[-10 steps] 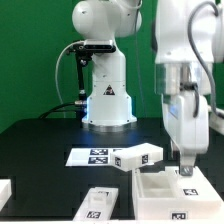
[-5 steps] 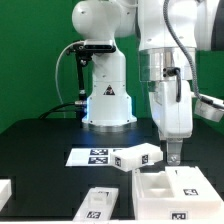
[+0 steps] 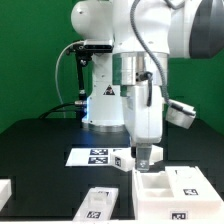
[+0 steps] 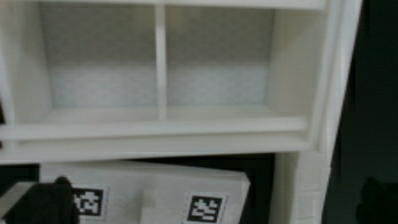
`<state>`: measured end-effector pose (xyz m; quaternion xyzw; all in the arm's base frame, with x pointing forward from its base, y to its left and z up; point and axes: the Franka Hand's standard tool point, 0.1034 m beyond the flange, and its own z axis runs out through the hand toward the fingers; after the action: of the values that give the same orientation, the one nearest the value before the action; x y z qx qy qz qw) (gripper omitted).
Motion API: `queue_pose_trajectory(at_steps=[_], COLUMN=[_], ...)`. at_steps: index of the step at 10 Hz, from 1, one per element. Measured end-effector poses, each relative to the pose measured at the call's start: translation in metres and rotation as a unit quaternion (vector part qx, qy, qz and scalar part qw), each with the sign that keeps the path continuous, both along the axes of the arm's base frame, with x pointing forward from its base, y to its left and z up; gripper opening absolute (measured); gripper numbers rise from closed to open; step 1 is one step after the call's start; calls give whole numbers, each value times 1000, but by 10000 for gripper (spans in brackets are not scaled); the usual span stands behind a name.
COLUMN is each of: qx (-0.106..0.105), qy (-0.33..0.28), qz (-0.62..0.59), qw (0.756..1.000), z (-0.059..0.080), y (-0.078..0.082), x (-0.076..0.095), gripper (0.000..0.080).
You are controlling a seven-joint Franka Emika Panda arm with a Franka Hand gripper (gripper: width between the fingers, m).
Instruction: Assemble cabinet
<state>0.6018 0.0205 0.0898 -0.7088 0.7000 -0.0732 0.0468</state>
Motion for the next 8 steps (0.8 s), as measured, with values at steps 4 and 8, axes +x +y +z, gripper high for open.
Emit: queue_pose_trajectory(at_steps=[4, 8], qx=[-1, -25], qy=[-2, -53], qz=[3, 33], qw=[1000, 998], z=[0, -6], y=[4, -51], x=[0, 5], gripper=[796, 796])
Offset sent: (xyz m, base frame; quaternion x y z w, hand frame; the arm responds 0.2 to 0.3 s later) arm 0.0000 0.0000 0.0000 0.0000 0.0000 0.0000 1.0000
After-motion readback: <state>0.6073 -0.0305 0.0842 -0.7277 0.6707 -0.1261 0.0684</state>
